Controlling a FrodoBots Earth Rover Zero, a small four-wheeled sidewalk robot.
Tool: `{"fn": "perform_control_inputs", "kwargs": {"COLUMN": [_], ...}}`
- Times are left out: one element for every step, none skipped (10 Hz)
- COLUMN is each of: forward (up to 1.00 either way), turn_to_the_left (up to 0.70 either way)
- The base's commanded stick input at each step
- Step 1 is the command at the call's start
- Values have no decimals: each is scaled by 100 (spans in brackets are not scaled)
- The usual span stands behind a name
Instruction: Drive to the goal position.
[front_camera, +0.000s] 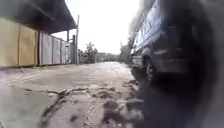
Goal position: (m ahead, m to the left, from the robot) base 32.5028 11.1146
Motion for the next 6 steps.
{"fn": "perform_control_inputs", "kwargs": {"forward": [100,100,100,100,100,100], "turn_to_the_left": [0,0,0,-16,-39,-40]}}
